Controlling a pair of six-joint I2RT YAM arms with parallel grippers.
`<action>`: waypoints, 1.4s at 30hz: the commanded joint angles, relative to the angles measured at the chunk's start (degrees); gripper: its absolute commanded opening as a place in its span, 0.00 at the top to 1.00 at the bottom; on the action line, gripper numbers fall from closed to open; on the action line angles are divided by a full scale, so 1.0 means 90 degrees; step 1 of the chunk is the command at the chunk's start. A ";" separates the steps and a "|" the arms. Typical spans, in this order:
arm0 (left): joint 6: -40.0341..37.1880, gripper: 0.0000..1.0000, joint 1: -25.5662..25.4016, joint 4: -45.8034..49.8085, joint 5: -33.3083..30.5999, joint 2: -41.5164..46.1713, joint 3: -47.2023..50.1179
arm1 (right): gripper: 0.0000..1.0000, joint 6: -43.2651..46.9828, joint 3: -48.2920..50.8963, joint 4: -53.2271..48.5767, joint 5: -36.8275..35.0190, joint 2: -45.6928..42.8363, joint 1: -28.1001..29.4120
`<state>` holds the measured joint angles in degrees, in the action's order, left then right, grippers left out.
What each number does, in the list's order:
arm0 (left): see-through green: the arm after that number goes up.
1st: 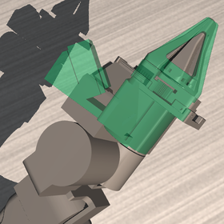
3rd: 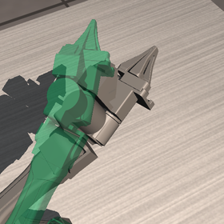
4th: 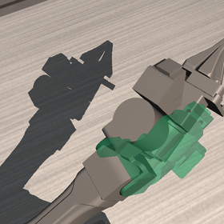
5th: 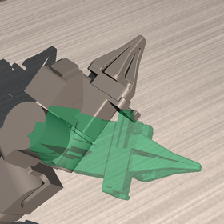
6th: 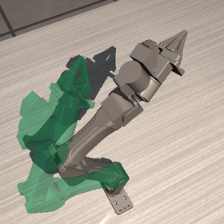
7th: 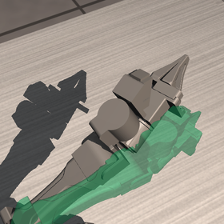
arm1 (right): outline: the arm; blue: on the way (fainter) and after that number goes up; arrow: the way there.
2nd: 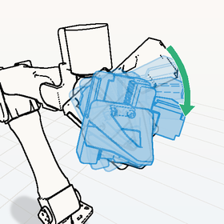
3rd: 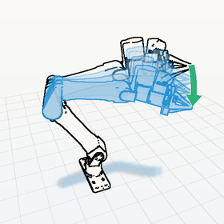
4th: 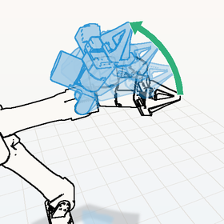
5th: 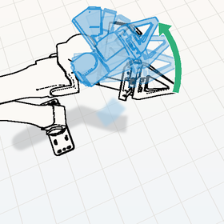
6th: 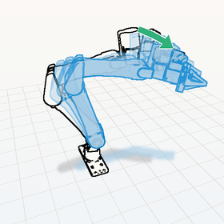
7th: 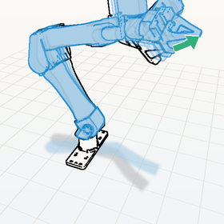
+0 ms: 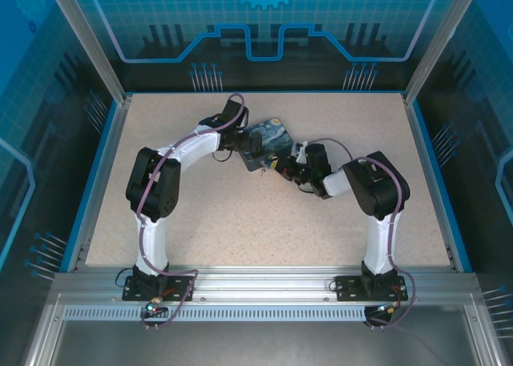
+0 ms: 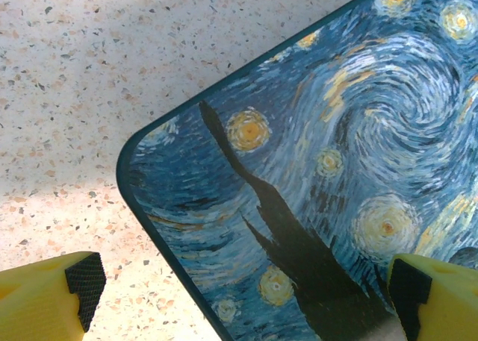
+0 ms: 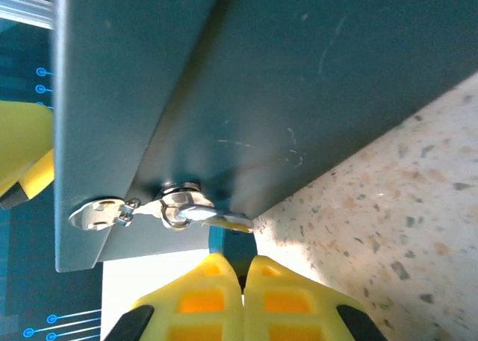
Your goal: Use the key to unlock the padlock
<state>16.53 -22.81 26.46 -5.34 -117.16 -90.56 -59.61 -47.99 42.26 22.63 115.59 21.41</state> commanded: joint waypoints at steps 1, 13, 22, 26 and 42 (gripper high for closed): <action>-0.0003 0.01 -0.0045 0.0145 -0.0053 0.0032 0.0160 | 1.00 -0.0046 0.0131 -0.0265 -0.0234 -0.0333 -0.0218; 0.0037 0.01 -0.0043 0.0133 -0.0075 0.0274 0.0228 | 1.00 0.0157 0.0602 -0.0948 -0.0045 -0.1240 -0.0634; 0.0147 0.01 -0.0043 0.0139 0.0056 0.1027 0.0537 | 1.00 0.1308 0.1095 -0.3136 -0.0064 -0.2830 -0.1495; 0.0223 0.01 -0.0037 0.0112 0.0114 0.1479 0.0858 | 0.98 0.1602 0.1303 -0.3751 -0.0168 -0.3081 -0.1909; 0.0695 0.01 -0.0044 0.0052 0.0209 0.3641 0.2141 | 0.32 0.1777 0.1856 -0.4957 -0.0239 -0.4261 -0.2629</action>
<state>21.15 -22.90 26.72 -4.23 -87.57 -72.82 -44.84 -31.42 2.35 20.93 81.19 -1.06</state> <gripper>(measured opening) 0.990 0.645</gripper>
